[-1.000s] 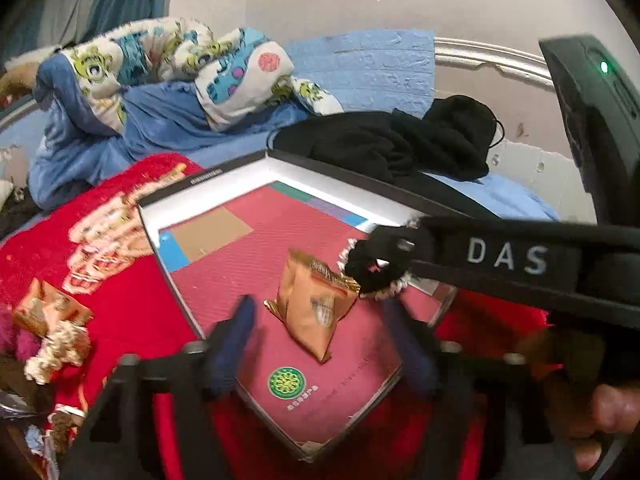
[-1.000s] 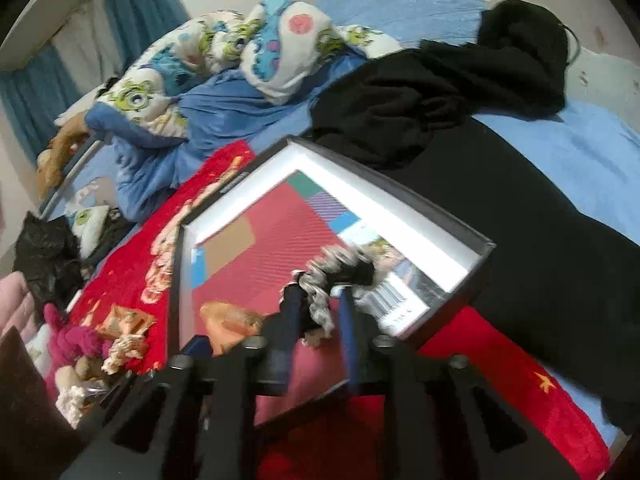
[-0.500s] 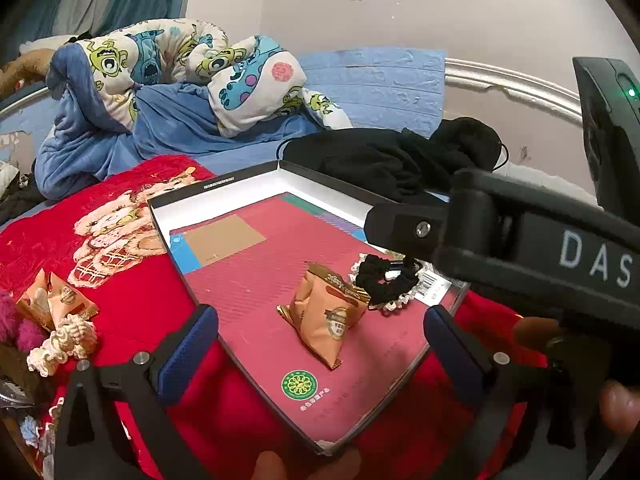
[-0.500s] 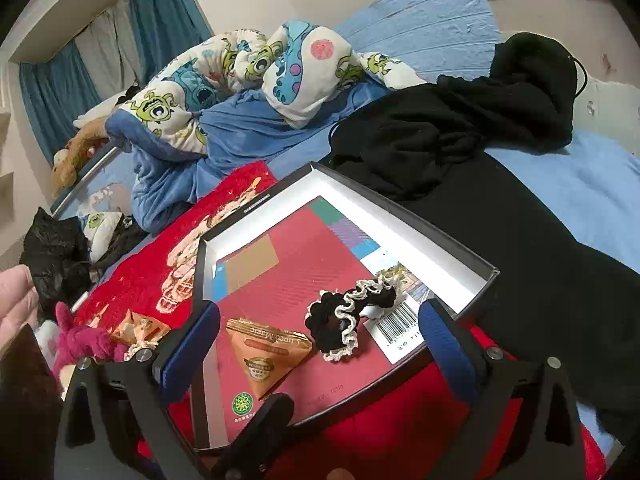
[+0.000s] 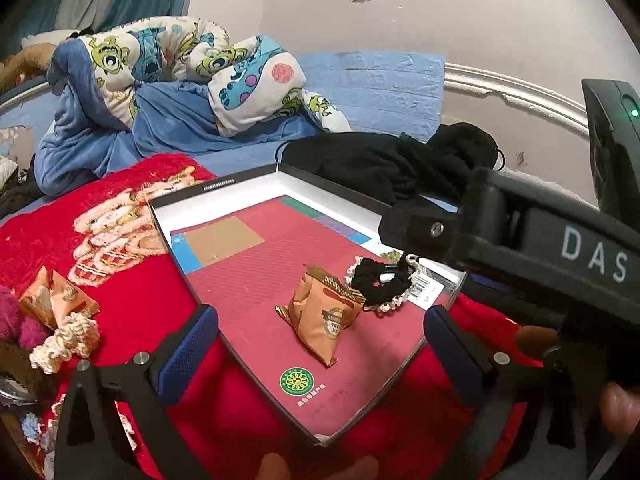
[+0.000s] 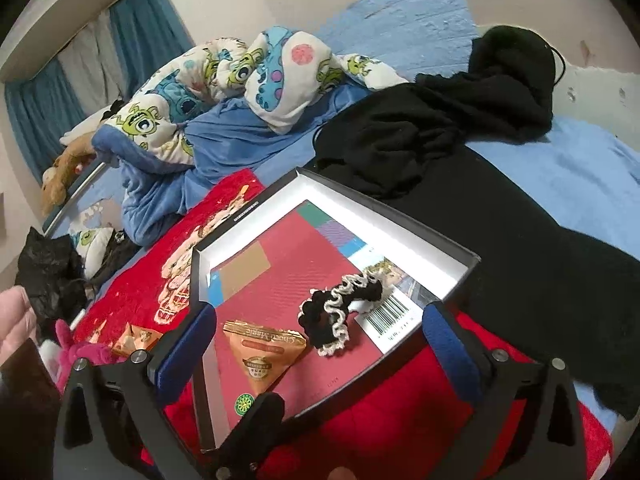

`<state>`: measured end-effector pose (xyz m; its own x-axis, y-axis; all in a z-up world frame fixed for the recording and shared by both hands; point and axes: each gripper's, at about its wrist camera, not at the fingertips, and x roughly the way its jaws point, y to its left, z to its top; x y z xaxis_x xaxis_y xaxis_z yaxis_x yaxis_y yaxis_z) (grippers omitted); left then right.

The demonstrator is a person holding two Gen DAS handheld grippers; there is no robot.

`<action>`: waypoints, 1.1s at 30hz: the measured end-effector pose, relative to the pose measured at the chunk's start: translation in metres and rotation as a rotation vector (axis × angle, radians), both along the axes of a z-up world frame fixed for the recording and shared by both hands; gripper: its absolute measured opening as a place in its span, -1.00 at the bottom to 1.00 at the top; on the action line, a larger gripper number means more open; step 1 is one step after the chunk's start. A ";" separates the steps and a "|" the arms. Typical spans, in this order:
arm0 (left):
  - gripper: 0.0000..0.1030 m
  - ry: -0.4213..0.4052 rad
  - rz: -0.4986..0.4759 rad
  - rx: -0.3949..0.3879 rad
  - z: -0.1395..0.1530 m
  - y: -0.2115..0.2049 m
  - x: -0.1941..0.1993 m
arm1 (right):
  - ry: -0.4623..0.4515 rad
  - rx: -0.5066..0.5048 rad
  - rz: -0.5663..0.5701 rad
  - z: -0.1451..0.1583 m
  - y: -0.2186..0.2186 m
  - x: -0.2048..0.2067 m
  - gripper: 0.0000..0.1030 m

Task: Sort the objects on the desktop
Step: 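Open both tools and withdraw them from the box back toward the pile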

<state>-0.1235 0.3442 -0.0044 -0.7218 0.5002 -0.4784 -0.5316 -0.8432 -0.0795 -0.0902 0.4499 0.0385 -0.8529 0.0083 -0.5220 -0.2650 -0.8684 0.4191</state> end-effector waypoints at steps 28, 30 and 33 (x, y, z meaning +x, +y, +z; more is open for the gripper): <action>1.00 0.060 0.161 0.037 0.053 -0.104 0.046 | 0.105 -0.047 0.133 0.019 -0.072 0.005 1.00; 1.00 0.062 0.177 0.026 0.055 -0.112 0.047 | 0.107 -0.041 0.142 0.020 -0.077 0.004 1.00; 1.00 0.053 0.203 0.023 0.055 -0.130 0.049 | 0.109 -0.045 0.157 0.021 -0.084 0.003 1.00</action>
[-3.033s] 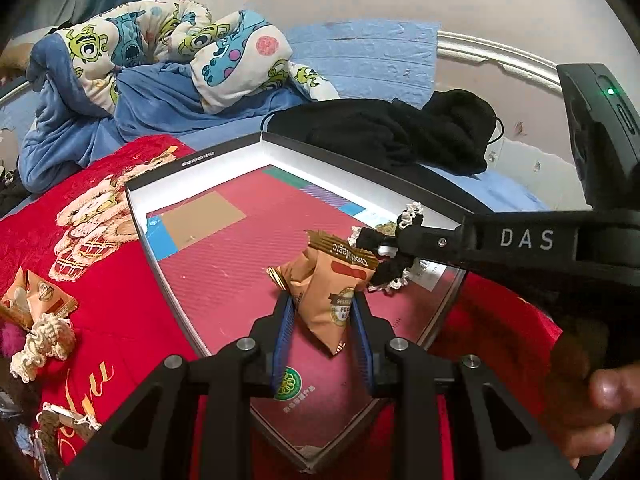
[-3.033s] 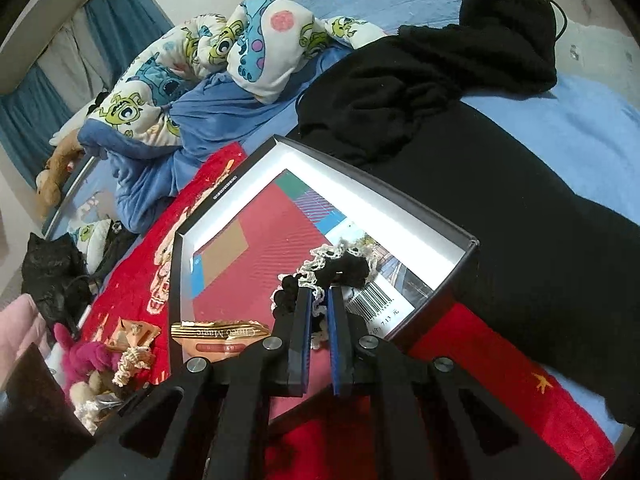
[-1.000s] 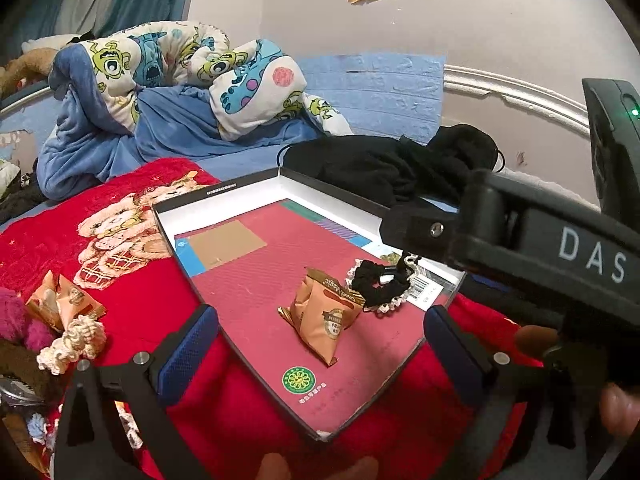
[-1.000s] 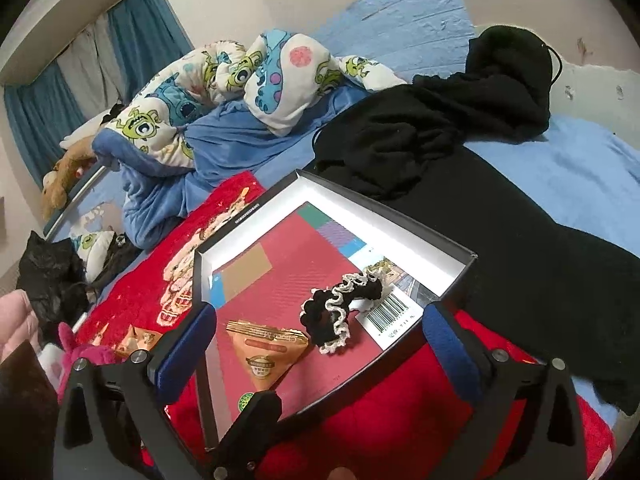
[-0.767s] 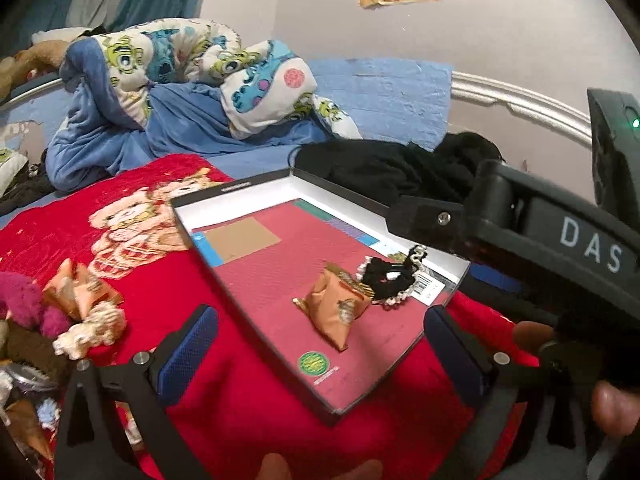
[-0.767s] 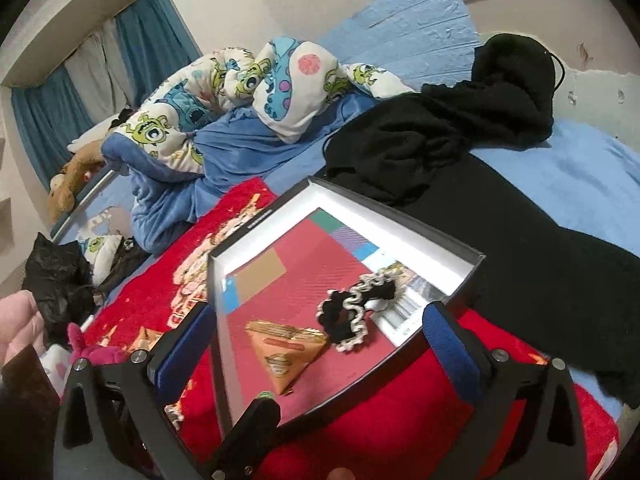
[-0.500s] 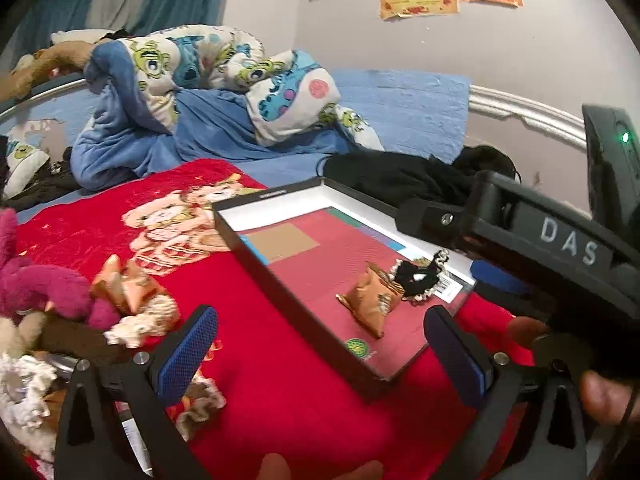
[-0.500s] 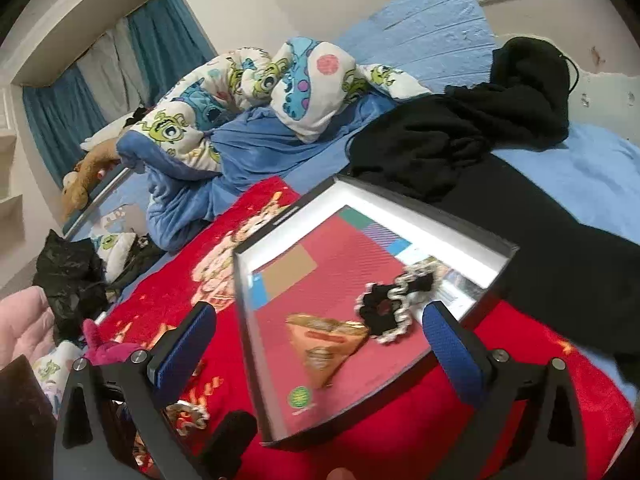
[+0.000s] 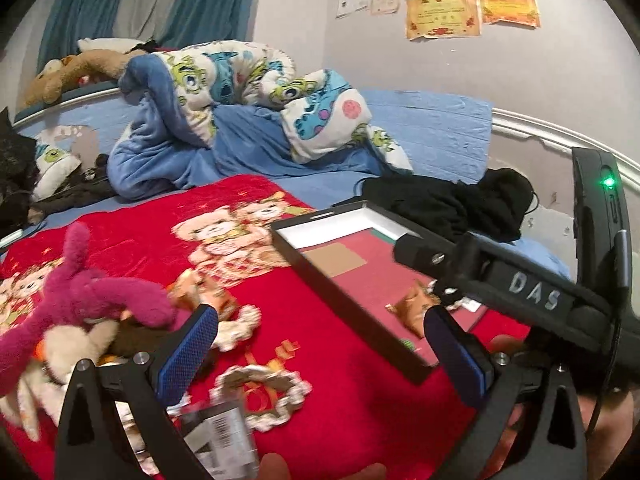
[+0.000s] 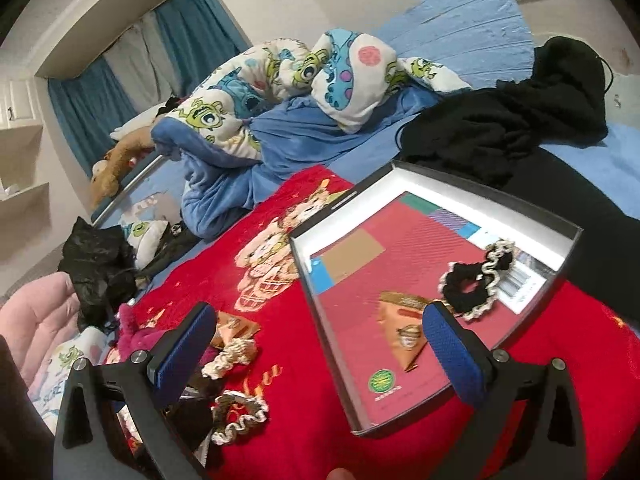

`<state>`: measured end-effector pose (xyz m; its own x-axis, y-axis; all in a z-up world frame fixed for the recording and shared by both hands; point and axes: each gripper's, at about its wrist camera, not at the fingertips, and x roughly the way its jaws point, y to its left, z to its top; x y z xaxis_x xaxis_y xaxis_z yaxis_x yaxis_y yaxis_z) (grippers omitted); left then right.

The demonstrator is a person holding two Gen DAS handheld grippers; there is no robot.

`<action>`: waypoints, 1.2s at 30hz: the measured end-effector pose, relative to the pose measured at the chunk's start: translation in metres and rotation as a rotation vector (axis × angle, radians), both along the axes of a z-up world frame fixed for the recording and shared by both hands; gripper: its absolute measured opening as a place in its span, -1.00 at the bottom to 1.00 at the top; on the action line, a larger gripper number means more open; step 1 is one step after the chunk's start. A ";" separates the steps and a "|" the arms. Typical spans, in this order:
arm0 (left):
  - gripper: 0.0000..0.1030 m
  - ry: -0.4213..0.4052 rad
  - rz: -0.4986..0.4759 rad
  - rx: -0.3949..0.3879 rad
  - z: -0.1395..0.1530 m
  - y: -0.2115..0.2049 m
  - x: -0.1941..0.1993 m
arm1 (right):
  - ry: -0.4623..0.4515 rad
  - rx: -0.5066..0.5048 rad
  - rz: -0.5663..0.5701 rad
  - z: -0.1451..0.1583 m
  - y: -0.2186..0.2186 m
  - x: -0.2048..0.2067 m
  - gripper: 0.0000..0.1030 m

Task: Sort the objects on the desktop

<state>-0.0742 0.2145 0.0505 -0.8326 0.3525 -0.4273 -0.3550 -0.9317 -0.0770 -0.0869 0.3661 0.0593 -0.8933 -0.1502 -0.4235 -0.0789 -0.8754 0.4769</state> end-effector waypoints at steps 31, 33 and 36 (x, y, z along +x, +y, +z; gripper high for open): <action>1.00 -0.075 0.420 -0.108 -0.033 -0.256 0.062 | -0.017 0.025 0.381 -0.006 -0.171 -0.034 1.00; 1.00 -0.096 0.427 -0.084 -0.037 -0.268 0.060 | -0.026 0.016 0.409 -0.009 -0.178 -0.035 1.00; 1.00 -0.105 0.438 -0.085 -0.042 -0.279 0.056 | -0.050 0.034 0.438 -0.015 -0.187 -0.036 1.00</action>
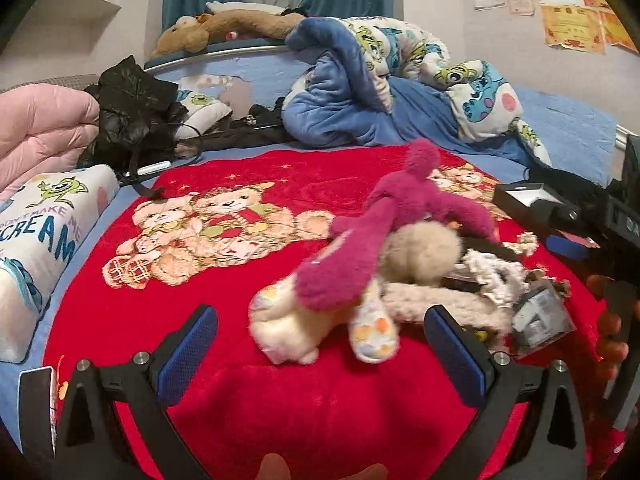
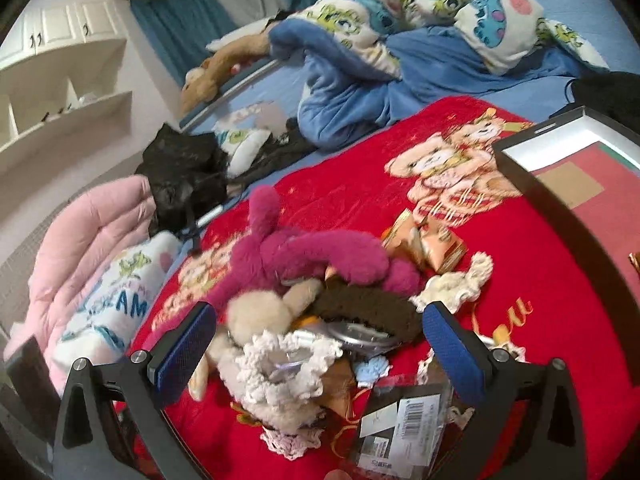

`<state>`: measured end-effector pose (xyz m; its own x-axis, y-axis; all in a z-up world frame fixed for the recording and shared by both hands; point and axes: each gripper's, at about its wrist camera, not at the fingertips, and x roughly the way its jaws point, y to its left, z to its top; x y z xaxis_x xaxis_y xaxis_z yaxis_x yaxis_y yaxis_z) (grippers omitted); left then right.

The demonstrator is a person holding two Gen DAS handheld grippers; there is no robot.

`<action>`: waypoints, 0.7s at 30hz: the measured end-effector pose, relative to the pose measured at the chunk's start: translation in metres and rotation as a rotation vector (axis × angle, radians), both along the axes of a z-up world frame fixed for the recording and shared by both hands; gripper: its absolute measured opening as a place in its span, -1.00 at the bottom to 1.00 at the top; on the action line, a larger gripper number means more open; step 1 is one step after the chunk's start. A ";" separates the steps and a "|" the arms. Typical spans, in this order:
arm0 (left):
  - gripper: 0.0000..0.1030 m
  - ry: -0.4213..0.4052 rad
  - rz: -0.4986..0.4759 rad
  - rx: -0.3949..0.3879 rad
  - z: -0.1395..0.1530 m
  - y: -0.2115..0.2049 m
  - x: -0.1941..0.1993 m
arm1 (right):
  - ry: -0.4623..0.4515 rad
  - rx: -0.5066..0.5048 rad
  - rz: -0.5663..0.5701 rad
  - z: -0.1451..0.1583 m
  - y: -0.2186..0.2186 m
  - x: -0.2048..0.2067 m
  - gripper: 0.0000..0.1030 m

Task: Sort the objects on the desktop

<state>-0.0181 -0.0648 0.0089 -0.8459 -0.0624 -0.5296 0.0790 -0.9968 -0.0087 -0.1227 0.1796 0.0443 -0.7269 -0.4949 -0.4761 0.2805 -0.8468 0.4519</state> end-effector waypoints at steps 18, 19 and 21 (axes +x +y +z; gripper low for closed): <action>1.00 -0.146 0.008 0.044 -0.033 -0.018 -0.072 | -0.107 -0.012 0.121 -0.027 -0.028 -0.007 1.00; 1.00 -0.153 0.003 0.062 -0.035 -0.020 -0.076 | -0.115 -0.014 0.129 -0.029 -0.027 -0.007 1.00; 1.00 -0.182 -0.009 0.090 -0.042 -0.021 -0.084 | -0.137 -0.031 0.137 -0.033 -0.025 -0.008 1.00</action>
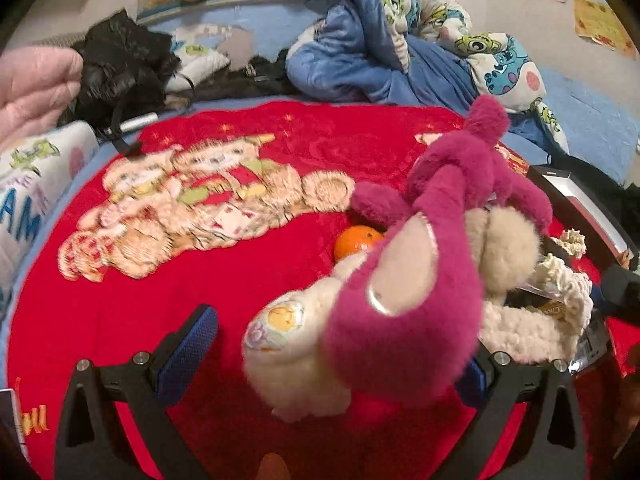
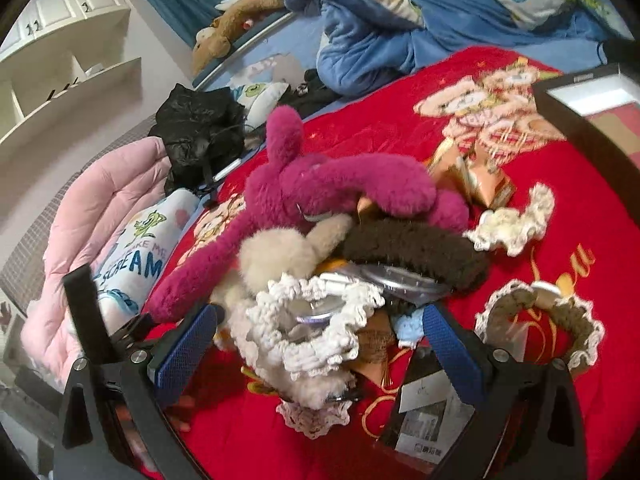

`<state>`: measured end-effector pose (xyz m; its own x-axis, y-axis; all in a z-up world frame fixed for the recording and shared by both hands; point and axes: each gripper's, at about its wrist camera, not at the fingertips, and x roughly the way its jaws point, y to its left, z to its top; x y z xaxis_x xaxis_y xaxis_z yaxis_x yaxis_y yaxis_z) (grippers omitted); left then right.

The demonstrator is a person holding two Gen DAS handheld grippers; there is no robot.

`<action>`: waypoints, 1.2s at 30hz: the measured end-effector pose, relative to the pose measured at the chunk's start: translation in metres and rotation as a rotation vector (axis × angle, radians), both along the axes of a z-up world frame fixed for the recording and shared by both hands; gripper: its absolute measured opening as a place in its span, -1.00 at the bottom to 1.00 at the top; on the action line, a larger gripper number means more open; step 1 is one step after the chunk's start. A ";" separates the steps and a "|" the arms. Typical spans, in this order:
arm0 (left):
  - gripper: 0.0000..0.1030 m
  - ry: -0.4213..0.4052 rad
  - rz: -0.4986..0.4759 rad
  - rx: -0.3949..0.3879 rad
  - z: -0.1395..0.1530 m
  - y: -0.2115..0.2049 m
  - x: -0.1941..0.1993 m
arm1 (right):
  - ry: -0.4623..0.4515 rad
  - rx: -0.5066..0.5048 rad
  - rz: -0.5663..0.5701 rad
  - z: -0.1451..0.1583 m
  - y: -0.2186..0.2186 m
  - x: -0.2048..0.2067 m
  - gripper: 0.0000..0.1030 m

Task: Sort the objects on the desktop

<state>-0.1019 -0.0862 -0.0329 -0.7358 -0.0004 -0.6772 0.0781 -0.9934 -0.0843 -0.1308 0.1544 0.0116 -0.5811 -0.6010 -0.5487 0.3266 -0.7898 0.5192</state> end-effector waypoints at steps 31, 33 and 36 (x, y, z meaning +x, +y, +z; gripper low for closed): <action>0.31 -0.055 -0.077 0.080 -0.013 0.004 -0.003 | 0.031 0.098 -0.082 -0.002 -0.017 0.014 -0.40; 0.23 -0.049 -0.073 0.085 -0.011 0.004 0.001 | 0.031 0.083 -0.081 -0.002 -0.015 0.015 -0.67; 0.12 -0.039 -0.070 0.092 -0.009 0.003 0.010 | 0.036 0.062 -0.068 0.000 -0.013 0.017 -0.73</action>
